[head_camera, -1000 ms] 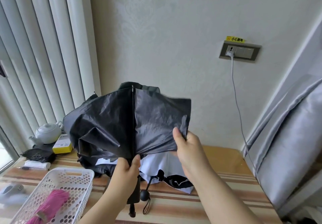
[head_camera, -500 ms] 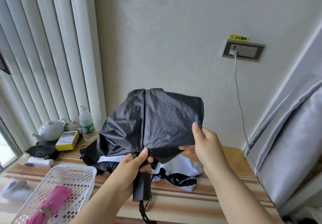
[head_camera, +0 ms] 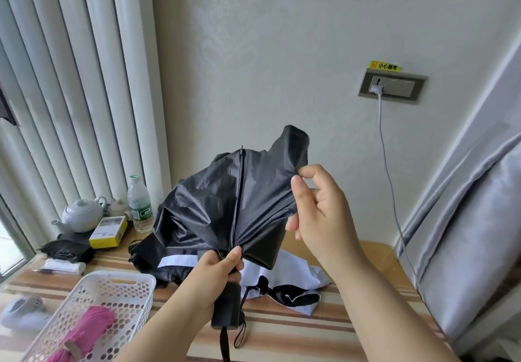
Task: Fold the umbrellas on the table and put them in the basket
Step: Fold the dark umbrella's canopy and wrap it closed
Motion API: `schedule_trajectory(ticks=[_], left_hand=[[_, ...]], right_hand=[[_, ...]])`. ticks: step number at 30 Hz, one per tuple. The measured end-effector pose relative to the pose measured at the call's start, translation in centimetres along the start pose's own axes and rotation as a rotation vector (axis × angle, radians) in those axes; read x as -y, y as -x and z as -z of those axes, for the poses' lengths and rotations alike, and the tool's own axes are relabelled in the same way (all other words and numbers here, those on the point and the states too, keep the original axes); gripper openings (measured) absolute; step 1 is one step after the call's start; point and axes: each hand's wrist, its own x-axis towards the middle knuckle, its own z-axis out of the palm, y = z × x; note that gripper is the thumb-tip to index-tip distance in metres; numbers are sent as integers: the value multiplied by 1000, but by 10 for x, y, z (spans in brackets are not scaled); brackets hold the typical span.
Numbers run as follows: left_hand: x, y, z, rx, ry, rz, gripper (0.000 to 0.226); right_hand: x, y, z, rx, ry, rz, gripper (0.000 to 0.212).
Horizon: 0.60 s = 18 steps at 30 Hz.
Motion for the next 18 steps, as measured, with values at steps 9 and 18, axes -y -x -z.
schedule_trajectory(ticks=[9, 18], left_hand=[[9, -3, 3, -111, -14, -105, 31], [12, 3, 4, -49, 15, -87, 26]], right_hand=[[-43, 0, 9, 33, -358, -748, 41], [-41, 19, 0, 129, -858, -555, 46]])
